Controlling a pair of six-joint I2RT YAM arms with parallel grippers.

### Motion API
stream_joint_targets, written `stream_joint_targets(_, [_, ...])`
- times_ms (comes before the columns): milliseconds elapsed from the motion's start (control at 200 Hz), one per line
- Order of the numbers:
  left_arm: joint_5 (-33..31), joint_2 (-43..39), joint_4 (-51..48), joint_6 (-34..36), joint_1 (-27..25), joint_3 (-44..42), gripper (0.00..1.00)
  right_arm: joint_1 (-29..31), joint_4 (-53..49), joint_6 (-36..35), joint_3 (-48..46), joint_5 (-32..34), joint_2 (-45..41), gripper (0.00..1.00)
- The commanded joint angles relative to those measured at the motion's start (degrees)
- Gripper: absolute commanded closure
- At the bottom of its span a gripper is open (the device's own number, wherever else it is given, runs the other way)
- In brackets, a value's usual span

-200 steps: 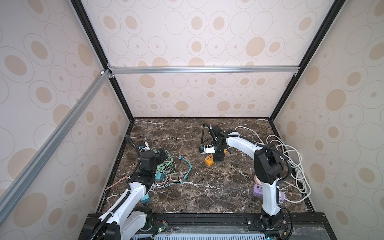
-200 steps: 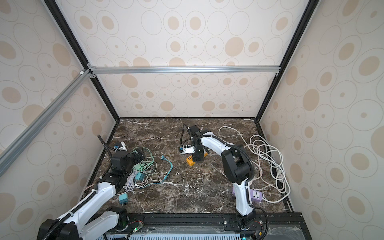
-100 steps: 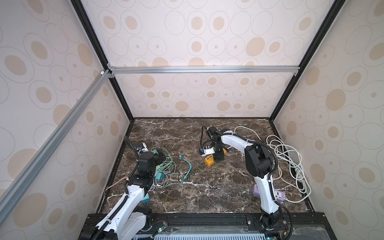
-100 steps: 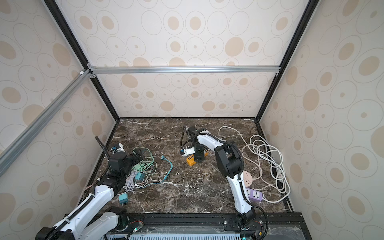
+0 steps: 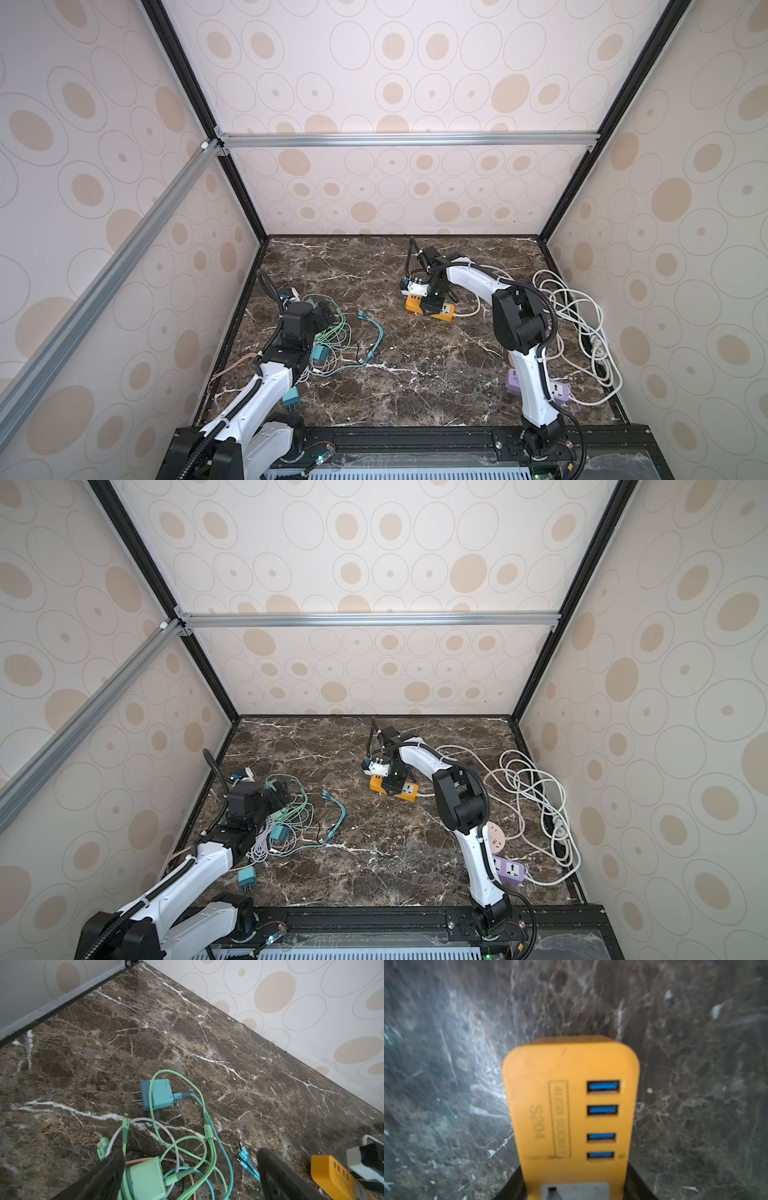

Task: Insert the plug
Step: 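Lift the orange power strip with the right gripper and carry it toward the table center, then set the strip down and open the right gripper while the left arm moves toward cables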

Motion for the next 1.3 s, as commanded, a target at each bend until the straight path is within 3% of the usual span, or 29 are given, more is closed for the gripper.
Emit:
stream_joint_targets(0, [1.01,1.37,-0.36,-1.0,-0.2,2.88,0.02,1.01,-8.46,8.4,8.59,-0.98,5.17,0.49])
stream_joint_targets(115, [1.98,2.06,-0.19,-0.74,-0.27,3.16,0.02,2.59,-13.75,7.25,13.7,-2.4,8.67,0.48])
stream_joint_targets(330, [2.27,1.86,-0.38,-0.04,-0.21,3.24,0.02,6.56,-13.79,-6.82,7.85,-1.49,7.08,0.47])
stream_joint_targets(435, [-0.67,2.0,-2.53,-1.52,-0.2,3.76,0.02,6.89,-13.59,-10.58,6.34,-1.94,6.18,0.46])
stream_joint_targets(860, [-1.25,4.75,-5.42,-0.74,-0.29,6.21,0.02,6.97,-11.17,-17.05,2.55,-2.84,2.79,0.41])
stream_joint_targets(1291, [-1.62,9.79,-8.8,-0.18,-2.34,10.45,0.02,6.97,-8.97,-14.77,-0.27,-4.6,-2.02,0.28])
